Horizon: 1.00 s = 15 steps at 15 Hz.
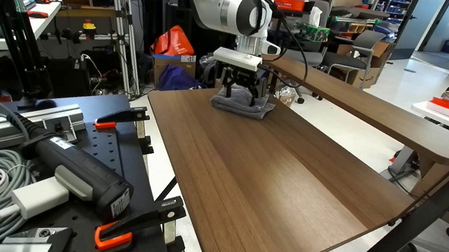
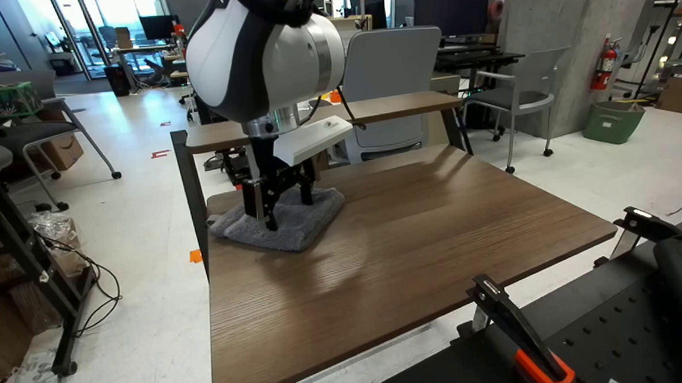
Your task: Move the towel to the right
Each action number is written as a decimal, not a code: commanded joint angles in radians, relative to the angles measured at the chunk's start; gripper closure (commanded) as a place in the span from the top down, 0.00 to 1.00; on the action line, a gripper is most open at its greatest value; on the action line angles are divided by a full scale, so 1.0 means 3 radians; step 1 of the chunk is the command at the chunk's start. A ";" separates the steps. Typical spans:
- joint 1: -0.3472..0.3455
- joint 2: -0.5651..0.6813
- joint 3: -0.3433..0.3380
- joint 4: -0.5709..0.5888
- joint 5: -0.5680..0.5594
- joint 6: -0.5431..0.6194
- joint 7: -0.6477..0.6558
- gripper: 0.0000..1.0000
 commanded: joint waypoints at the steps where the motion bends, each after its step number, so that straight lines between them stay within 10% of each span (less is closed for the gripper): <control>1: -0.0153 -0.0262 0.0026 -0.0399 0.0142 0.0126 0.0045 1.00; 15: -0.0814 -0.0448 0.0019 -0.0799 0.0981 -0.0039 0.0329 1.00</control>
